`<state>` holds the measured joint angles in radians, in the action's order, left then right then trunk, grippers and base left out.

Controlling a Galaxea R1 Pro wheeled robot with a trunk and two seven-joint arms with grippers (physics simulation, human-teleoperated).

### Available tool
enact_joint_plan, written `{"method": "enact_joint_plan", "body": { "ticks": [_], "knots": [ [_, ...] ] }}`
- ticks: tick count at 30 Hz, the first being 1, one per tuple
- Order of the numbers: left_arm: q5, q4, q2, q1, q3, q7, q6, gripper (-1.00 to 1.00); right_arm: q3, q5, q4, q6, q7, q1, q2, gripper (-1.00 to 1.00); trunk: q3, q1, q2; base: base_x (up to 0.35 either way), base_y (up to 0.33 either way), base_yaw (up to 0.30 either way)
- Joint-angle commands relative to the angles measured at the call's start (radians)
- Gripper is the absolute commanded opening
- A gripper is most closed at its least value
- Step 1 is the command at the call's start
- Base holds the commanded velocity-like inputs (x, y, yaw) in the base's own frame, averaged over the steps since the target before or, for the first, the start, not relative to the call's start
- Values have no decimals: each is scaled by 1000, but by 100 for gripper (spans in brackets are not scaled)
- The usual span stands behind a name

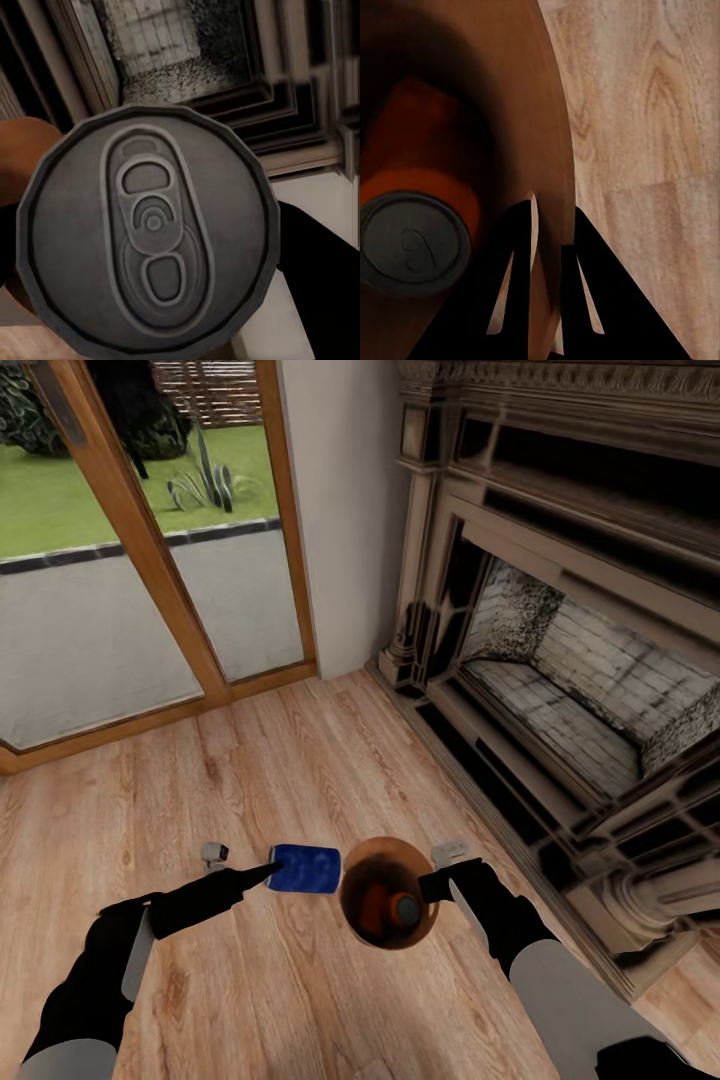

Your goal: Put the three can of soda from the living room inside the tash can in the kitchen.

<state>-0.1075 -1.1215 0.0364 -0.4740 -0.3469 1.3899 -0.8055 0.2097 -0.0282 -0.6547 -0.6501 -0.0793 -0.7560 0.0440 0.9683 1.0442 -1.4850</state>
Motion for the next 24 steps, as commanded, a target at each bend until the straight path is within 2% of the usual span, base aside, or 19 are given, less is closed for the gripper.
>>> {"method": "enact_joint_plan", "body": {
  "ticks": [1, 13, 15, 24],
  "knots": [
    [0, 0, -3, 0, 0, 0, 0, -100, -3, 17, -1, 0, -14, 0, 0, -100, 0, 0, 0, 0, 0, 0],
    [1, 1, -59, 0, 2, -1, 0, -100, -3, 17, 0, 0, -14, 0, 0, -100, 0, 0, 0, 0, 0, 0],
    [3, 2, -77, 0, 2, -3, 2, -100, -3, 17, 0, 0, -14, 0, 0, -100, 0, 0, 0, 0, 0, 0],
    [6, 8, -102, 0, 2, -10, 5, -100, -3, 17, 0, 0, -14, 0, 2, -100, 0, 0, 0, 0, 0, 0]
  ]
}}
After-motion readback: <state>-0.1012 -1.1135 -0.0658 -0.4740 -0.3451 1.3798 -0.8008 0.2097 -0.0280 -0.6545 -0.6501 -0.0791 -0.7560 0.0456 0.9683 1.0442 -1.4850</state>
